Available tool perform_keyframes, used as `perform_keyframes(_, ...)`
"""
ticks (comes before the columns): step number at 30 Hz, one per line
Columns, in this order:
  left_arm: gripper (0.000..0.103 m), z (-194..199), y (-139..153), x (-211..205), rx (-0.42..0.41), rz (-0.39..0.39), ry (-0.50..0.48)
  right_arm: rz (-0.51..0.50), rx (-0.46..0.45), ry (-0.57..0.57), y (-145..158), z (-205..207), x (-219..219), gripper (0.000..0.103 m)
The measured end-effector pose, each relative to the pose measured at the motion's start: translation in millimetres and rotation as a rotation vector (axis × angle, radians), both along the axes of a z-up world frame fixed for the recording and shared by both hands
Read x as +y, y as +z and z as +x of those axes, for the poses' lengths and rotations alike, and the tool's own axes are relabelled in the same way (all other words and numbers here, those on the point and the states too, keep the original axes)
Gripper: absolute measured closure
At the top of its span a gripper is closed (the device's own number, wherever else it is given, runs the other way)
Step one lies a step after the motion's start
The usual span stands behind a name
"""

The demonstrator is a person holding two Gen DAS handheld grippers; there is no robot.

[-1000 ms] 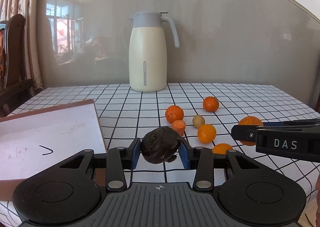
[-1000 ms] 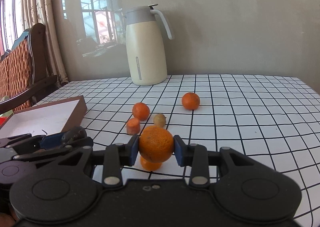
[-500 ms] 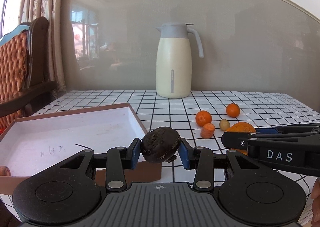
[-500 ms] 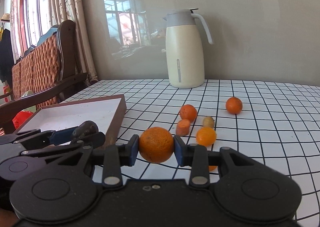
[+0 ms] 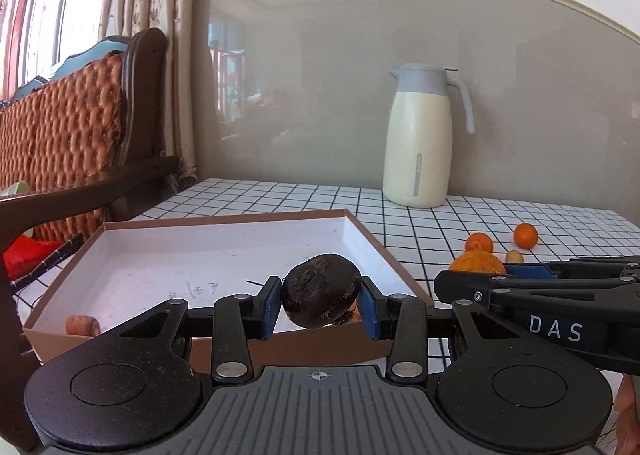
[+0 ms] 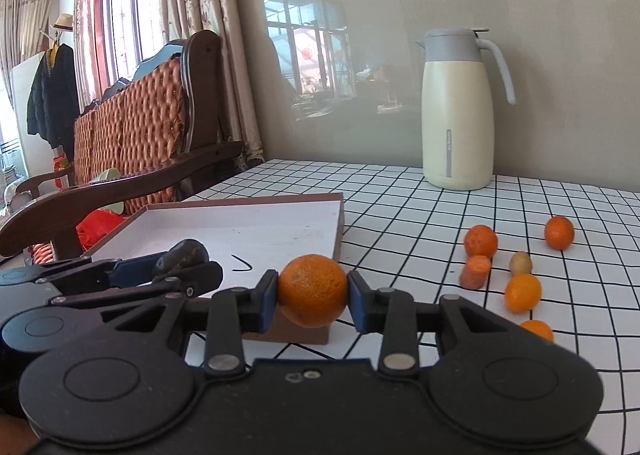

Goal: Organize fruits
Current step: 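Carry the dark plum with the left tool while the right tool carries the orange over the box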

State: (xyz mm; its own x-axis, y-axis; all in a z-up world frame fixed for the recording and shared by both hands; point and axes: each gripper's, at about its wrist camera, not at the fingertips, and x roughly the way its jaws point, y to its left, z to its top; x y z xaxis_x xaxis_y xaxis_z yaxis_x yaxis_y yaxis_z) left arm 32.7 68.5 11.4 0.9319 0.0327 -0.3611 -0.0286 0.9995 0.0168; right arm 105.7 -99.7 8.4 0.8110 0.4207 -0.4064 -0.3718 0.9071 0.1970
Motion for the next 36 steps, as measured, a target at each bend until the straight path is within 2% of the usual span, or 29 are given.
perform_keyframes(19,0.062,-16,1,67,-0.046,-0.022,0.174,0.042,-0.070,0.074,8,6,50,0.075)
perform_keyframes(27,0.062,-14,1,93,-0.054,-0.035,0.242,0.041,-0.088,0.054,7,11,60,0.075)
perform_keyframes(36,0.062,-3,1,109,-0.054,-0.035,0.271,0.040,-0.080,0.015,4,22,64,0.075)
